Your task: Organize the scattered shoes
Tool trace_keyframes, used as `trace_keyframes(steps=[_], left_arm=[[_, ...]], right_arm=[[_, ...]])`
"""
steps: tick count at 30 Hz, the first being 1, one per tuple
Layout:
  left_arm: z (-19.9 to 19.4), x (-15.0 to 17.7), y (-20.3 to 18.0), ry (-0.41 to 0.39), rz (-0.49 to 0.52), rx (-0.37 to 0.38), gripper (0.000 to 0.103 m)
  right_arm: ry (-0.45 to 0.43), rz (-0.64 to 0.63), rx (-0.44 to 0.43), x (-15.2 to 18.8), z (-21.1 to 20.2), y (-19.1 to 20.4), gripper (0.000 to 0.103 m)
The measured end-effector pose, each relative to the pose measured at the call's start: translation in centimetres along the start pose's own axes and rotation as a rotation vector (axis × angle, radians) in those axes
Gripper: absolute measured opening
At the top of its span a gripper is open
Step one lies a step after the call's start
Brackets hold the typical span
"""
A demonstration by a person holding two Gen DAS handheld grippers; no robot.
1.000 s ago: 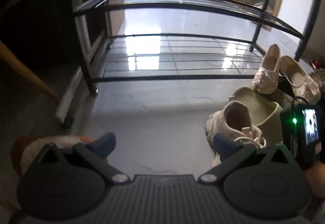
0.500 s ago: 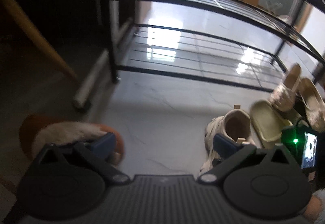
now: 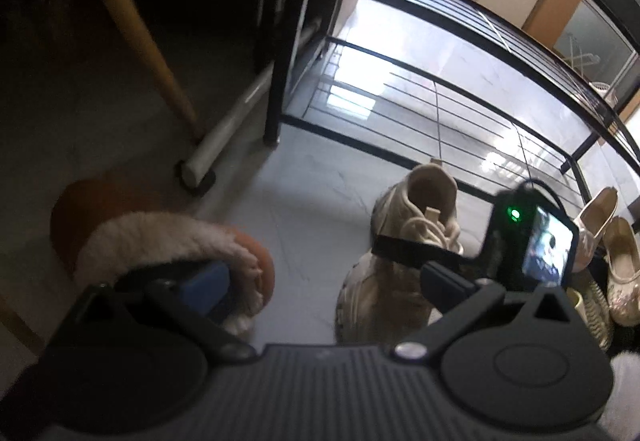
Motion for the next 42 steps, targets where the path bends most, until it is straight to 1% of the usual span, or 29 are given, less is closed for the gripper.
trace_keyframes(steps=[2, 3, 4, 5, 6, 7, 8, 11, 12, 13, 14, 15, 16, 18, 21, 22, 24, 25, 27, 28, 30, 31, 32, 33, 34, 37, 40, 42], left_arm=[[0.1, 0.1, -0.3, -0.001, 0.013, 0.006, 0.102], [0.1, 0.1, -0.4, 0.002, 0.016, 0.006, 0.102], [0.4, 0.3, -0.6, 0.015, 0.021, 0.006, 0.102], [0.4, 0.4, -0.8, 0.020, 0.021, 0.007, 0.102], [0.4, 0.5, -0.9, 0.021, 0.021, 0.007, 0.102], [0.4, 0.6, -1.0, 0.021, 0.021, 0.008, 0.102], [0.4, 0.7, -1.2, 0.017, 0.024, 0.008, 0.102], [0.3, 1.1, -1.8, 0.003, 0.045, -0.005, 0.102], [0.3, 1.3, -2.0, 0.002, 0.050, -0.009, 0.102], [0.4, 1.8, -2.4, 0.003, 0.061, -0.024, 0.102], [0.4, 2.1, -2.6, 0.005, 0.062, -0.027, 0.102], [0.4, 2.4, -2.8, 0.007, 0.062, -0.029, 0.102], [0.7, 3.1, -3.3, 0.016, 0.059, -0.034, 0.102], [1.4, 4.6, -4.3, 0.036, 0.054, -0.047, 0.102], [2.1, 6.1, -5.7, 0.046, 0.074, -0.061, 0.102], [2.5, 7.1, -7.4, 0.041, 0.107, -0.074, 0.102], [2.7, 7.7, -9.0, 0.031, 0.139, -0.074, 0.102], [2.9, 8.5, -11.7, 0.014, 0.185, -0.061, 0.102], [3.0, 8.9, -14.0, 0.001, 0.220, -0.040, 0.102], [3.0, 9.5, -16.8, -0.019, 0.255, -0.011, 0.102], [2.9, 10.5, -21.5, -0.044, 0.314, 0.045, 0.102], [2.9, 10.7, -23.0, -0.050, 0.340, 0.060, 0.102], [2.9, 11.0, -24.4, -0.056, 0.366, 0.074, 0.102], [2.9, 11.3, -25.9, -0.062, 0.393, 0.089, 0.102], [2.9, 11.6, -27.3, -0.068, 0.419, 0.103, 0.102], [3.3, 12.6, -31.4, -0.084, 0.496, 0.114, 0.102], [4.2, 13.0, -32.6, -0.073, 0.533, 0.109, 0.102], [5.0, 13.2, -33.2, -0.066, 0.548, 0.098, 0.102]], right_arm=[[-0.016, -0.067, -0.005, -0.6, 0.2, 0.3, 0.070], [-0.015, -0.082, -0.010, -0.8, 0.3, 0.3, 0.071], [-0.009, -0.080, -0.017, -0.8, 0.3, 0.1, 0.074], [-0.001, -0.068, -0.022, -0.8, 0.3, 0.0, 0.081], [0.009, -0.042, -0.046, -0.7, 0.0, -0.3, 0.086], [0.020, -0.005, -0.086, -0.6, -0.4, -0.7, 0.096], [0.032, 0.031, -0.127, -0.5, -0.9, -1.0, 0.100], [0.018, 0.093, -0.223, 0.2, -4.0, -2.7, 0.100], [-0.001, 0.113, -0.250, 0.7, -5.8, -4.0, 0.100], [-0.025, 0.129, -0.262, 1.2, -7.6, -5.6, 0.100], [-0.048, 0.136, -0.253, 1.7, -8.9, -7.1, 0.101], [-0.074, 0.141, -0.236, 2.1, -10.3, -8.7, 0.101], [-0.107, 0.139, -0.200, 2.7, -11.8, -10.7, 0.101], [-0.185, 0.122, -0.092, 3.8, -15.0, -15.2, 0.101], [-0.328, 0.109, 0.119, 6.0, -20.2, -22.6, 0.101], [-0.371, 0.124, 0.179, 6.7, -21.6, -24.7, 0.102], [-0.463, 0.214, 0.297, 8.6, -24.3, -28.7, 0.103], [-0.511, 0.290, 0.356, 9.8, -25.7, -30.9, 0.103], [-0.581, 0.403, 0.435, 11.6, -27.3, -34.1, 0.103], [-0.611, 0.448, 0.468, 12.3, -28.0, -35.4, 0.103], [-0.652, 0.475, 0.527, 13.0, -28.7, -36.7, 0.103], [-0.680, 0.476, 0.571, 13.2, -29.1, -37.3, 0.103], [-0.696, 0.471, 0.594, 13.3, -29.2, -37.5, 0.103], [-0.702, 0.461, 0.598, 13.2, -29.2, -37.6, 0.103], [-0.708, 0.453, 0.599, 13.0, -29.2, -37.5, 0.103], [-0.746, 0.420, 0.580, 12.3, -29.2, -37.1, 0.103], [-0.772, 0.393, 0.580, 11.8, -29.1, -36.5, 0.103], [-0.794, 0.402, 0.596, 12.0, -30.0, -37.4, 0.103]])
Point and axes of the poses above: each gripper's, at about its wrist camera, not at the fingertips, and z roughly the way its jaws point, y to its left, x to its underside, the point moved 10 cm from there along z, roughly the way its jaws point, and after that the axes turned 6 degrees about -z, right-handed, at the moved point
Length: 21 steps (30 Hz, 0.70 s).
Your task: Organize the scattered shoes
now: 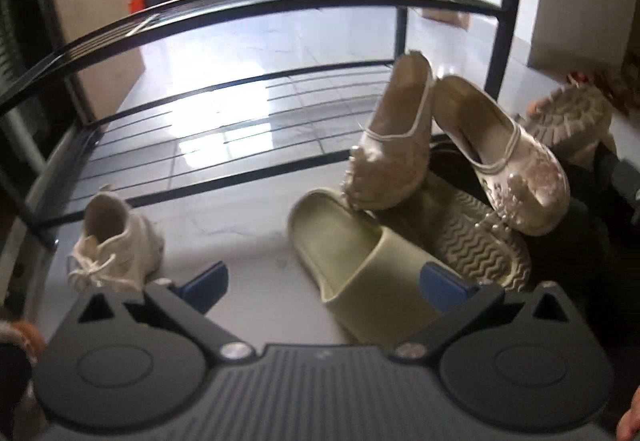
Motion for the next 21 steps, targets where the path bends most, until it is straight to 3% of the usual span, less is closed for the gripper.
trace_keyframes(steps=[3, 6, 9, 11, 17, 21], left_arm=[[1.5, 0.2, -0.3, 0.018, -0.021, 0.004, 0.102], [2.1, -0.7, -1.1, 0.014, -0.067, 0.065, 0.102], [1.9, -3.5, -3.3, -0.028, -0.080, 0.146, 0.102], [1.9, -6.4, -6.3, -0.068, -0.035, 0.192, 0.102], [2.3, -10.3, -16.7, -0.169, 0.148, 0.325, 0.102], [3.5, -11.6, -20.5, -0.199, 0.159, 0.365, 0.102]], right_arm=[[-0.022, 0.055, 0.053, -0.7, 0.1, -2.2, 0.103], [0.002, 0.139, 0.114, -0.7, 0.4, -4.8, 0.103], [0.068, 0.178, 0.160, -0.2, 1.2, -6.4, 0.103], [0.053, 0.204, 0.170, -0.7, 0.8, -7.6, 0.103], [-0.140, 0.332, 0.214, -2.8, -1.5, -11.1, 0.103], [-0.111, 0.377, 0.243, -2.3, -0.6, -12.9, 0.103]])
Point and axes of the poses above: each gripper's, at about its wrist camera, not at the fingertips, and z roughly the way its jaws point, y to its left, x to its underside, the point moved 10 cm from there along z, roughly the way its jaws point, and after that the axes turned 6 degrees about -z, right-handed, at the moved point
